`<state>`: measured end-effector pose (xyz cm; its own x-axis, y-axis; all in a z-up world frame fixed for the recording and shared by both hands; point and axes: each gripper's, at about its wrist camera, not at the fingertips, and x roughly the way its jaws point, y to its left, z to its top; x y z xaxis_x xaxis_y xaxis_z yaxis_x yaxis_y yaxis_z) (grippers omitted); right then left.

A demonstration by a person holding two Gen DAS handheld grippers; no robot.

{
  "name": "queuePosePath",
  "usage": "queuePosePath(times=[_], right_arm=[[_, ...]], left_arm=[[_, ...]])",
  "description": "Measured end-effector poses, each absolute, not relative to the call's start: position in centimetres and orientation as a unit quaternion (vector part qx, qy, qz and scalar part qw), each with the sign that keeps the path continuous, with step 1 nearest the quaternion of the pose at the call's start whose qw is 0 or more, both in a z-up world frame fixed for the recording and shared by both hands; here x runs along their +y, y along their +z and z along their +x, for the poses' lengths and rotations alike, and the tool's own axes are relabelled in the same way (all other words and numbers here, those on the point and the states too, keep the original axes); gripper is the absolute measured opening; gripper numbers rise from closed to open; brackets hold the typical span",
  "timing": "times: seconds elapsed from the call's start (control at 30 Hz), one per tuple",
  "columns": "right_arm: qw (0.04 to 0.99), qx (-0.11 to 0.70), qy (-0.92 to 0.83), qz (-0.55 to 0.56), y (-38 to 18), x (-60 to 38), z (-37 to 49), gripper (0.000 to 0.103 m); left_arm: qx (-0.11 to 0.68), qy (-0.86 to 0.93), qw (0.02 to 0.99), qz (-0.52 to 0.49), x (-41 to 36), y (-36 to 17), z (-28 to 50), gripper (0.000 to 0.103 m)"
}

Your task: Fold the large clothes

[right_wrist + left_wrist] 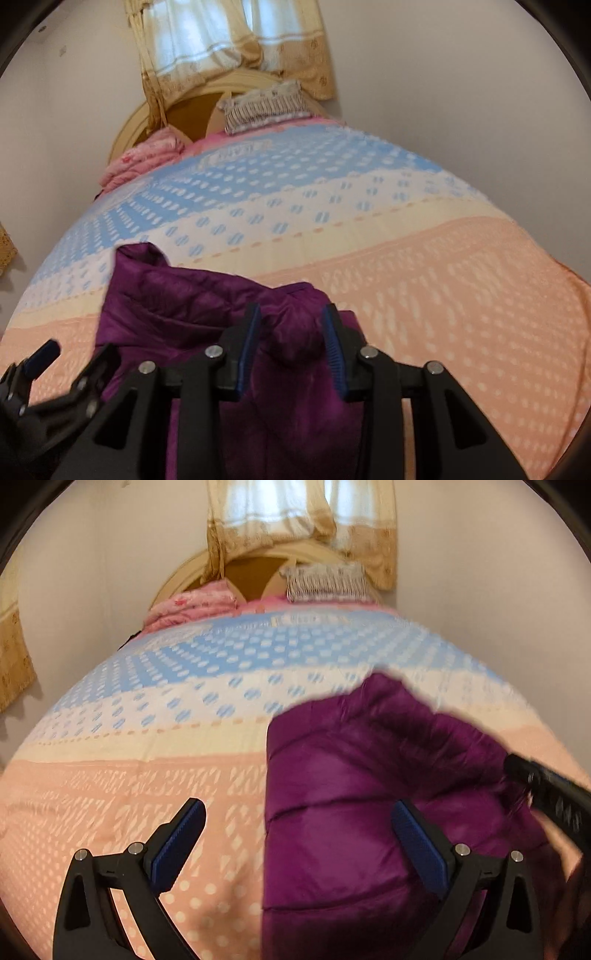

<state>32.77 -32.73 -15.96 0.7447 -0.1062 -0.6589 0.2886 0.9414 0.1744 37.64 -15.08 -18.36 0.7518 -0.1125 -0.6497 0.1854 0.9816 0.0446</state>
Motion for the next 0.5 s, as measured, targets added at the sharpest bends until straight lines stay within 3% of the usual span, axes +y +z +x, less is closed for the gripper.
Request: queuePosePath(times=[0.13,0.5], right_arm=[[0.911,0.356,-0.086,0.189,-18.8,-35.0,33.0,0.017],[0.906,0.382,-0.087,0.161,-19.9,-34.0,33.5,0.017]], left_arm=[[0.366,-0.103,0.925,0.021,-14.9,-20.0,38.3,0.101],[0.378,-0.111,0.918,0.041,-16.6,-21.4,38.3,0.102]])
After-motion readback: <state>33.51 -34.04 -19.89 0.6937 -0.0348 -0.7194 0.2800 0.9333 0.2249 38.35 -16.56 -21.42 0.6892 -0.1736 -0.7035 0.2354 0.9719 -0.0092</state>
